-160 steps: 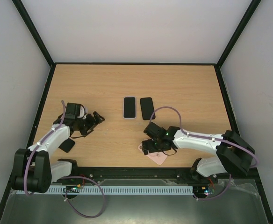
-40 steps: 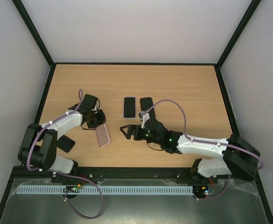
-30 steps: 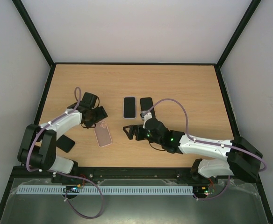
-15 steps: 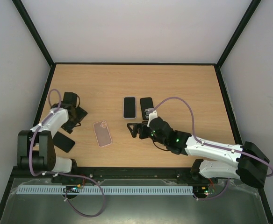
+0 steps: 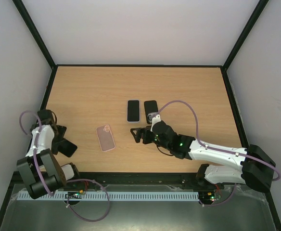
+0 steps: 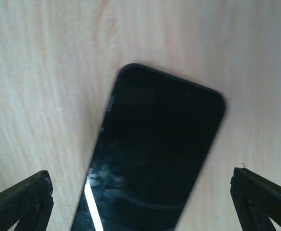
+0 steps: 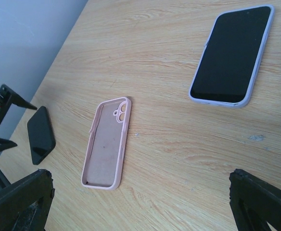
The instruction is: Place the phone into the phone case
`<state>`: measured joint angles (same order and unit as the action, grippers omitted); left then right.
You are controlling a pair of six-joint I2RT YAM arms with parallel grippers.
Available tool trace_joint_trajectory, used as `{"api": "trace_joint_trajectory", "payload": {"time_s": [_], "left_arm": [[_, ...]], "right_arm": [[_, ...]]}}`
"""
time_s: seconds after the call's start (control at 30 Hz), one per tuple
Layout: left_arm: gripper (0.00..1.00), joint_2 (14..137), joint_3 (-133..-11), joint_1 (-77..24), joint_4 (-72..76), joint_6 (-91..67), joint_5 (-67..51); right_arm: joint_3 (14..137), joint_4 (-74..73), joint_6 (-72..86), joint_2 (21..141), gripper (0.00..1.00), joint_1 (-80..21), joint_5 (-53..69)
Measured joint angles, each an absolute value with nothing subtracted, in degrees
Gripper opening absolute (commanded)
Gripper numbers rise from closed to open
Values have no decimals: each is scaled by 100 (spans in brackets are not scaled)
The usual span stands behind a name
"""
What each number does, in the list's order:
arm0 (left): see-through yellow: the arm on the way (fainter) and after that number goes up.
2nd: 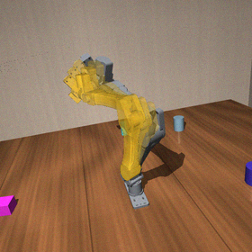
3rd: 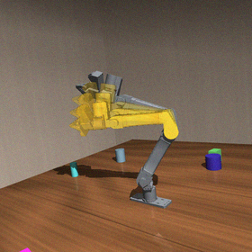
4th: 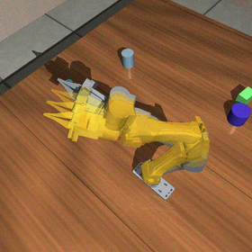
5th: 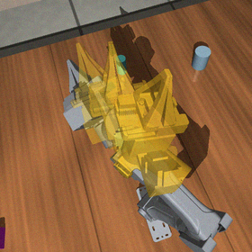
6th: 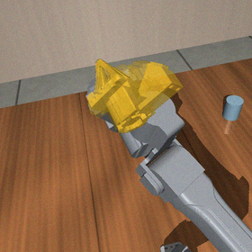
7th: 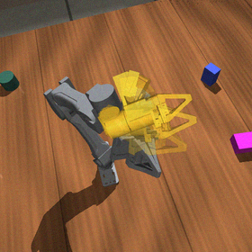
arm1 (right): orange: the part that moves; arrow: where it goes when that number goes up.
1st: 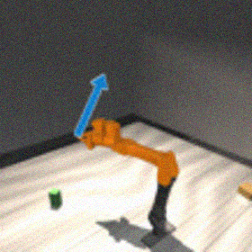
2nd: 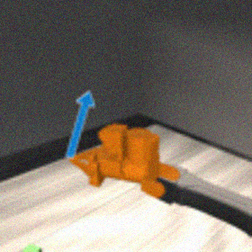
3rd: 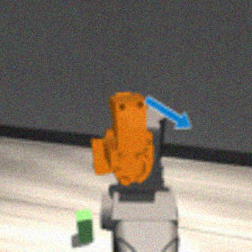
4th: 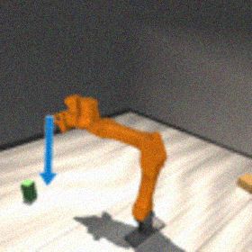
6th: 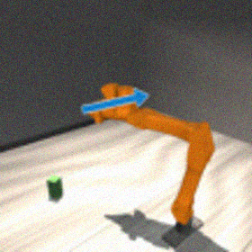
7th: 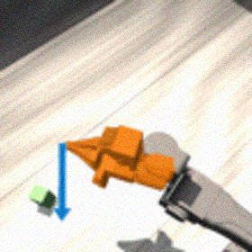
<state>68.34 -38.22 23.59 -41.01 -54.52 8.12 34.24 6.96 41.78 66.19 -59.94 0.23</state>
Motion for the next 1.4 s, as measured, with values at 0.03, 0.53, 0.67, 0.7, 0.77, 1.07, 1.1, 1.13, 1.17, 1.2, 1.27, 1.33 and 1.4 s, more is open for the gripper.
{"api": "trace_joint_trajectory", "payload": {"time_s": [0.03, 0.53, 0.67, 0.7, 0.77, 1.07, 1.1, 1.13, 1.17, 1.2, 1.27, 1.33, 1.4], "left_arm": [[100, 6840, -3717, 2486, -4071, -5419, 781], [100, 7282, -3291, 2648, -3352, -5076, 342], [100, 7380, -3341, 2429, -3280, -5072, 421], [100, 7439, -3385, 2329, -3245, -5085, 443], [100, 7583, -3492, 2093, -3192, -5120, 473], [100, 8044, -3865, 1090, -3120, -5439, 473], [100, 8068, -3889, 1017, -3127, -5474, 473], [100, 8110, -3933, 923, -3148, -5524, 469], [100, 8149, -3972, 843, -3159, -5579, 454], [100, 8189, -4014, 762, -3173, -5625, 438], [100, 8243, -4071, 615, -3205, -5743, 386], [100, 8270, -4104, 467, -3229, -5848, 346], [100, 8294, -4130, 250, -3251, -5948, 309]], "right_arm": [[3424, 698, 4178, 6624, 97, -5994, 34], [3424, 705, 4154, 6639, 97, -5937, 51], [3424, 709, 4180, 6646, 98, -5931, 51], [3424, 711, 4185, 6646, 98, -5931, 49], [3424, 711, 4200, 6646, 98, -5931, 49], [3422, 753, 4270, 6663, 98, -5931, 36], [3422, 764, 4270, 6665, 97, -5931, 30], [3422, 773, 4270, 6665, 98, -5931, 19], [3422, 779, 4270, 6665, 97, -5931, 10], [3422, 784, 4268, 6665, 98, -5931, 1], [3422, 792, 4268, 6665, 98, -5931, -21], [3420, 799, 4265, 6665, 97, -5931, -40], [3411, 801, 4261, 6665, 98, -5931, -49]]}}
